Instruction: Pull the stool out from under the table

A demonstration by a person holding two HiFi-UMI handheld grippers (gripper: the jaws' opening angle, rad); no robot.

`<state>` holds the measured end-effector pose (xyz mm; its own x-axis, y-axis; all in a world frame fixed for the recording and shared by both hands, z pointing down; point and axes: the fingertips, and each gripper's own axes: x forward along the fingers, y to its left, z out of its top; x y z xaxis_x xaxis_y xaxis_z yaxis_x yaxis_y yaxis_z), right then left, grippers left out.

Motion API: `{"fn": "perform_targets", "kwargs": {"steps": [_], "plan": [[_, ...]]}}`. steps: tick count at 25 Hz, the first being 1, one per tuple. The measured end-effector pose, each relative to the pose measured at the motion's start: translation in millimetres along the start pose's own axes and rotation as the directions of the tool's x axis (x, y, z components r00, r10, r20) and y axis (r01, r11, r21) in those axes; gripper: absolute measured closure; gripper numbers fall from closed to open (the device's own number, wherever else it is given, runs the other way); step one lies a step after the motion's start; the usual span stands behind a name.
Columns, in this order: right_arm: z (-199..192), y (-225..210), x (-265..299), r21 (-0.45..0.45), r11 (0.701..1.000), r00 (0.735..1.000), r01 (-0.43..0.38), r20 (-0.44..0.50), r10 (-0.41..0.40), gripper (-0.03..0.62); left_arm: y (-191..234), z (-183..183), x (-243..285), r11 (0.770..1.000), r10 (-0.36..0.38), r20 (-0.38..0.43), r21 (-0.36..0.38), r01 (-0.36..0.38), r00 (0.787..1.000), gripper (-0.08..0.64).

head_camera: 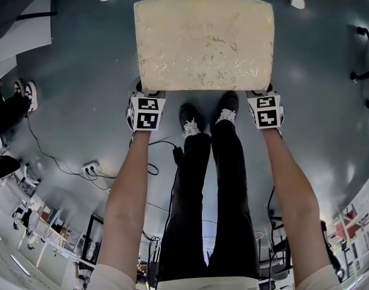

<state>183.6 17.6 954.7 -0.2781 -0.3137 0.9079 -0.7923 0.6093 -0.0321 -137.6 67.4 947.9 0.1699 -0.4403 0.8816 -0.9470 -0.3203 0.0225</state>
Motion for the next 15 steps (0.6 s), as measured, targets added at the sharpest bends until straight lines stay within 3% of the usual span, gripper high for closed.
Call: {"fn": "perform_targets", "kwargs": {"steps": [7, 11, 15], "plan": [[-54.4, 24.5, -18.4, -0.007, 1.000, 0.999, 0.003, -0.035, -0.003, 0.330, -31.9, -45.0, -20.4, 1.000, -0.012, -0.025, 0.006, 0.012, 1.000, 0.291], [-52.8, 33.6, -25.3, -0.003, 1.000, 0.997, 0.005, -0.083, -0.005, 0.330, -31.7, -49.8, -23.9, 1.000, -0.024, -0.043, 0.004, 0.024, 0.999, 0.287], [-52.1, 34.3, -47.4, 0.074, 0.997, 0.992, 0.038, -0.122, -0.029, 0.330, -33.7, -45.2, -35.9, 0.999, -0.035, -0.049, -0.018, 0.034, 0.998, 0.287]]}}
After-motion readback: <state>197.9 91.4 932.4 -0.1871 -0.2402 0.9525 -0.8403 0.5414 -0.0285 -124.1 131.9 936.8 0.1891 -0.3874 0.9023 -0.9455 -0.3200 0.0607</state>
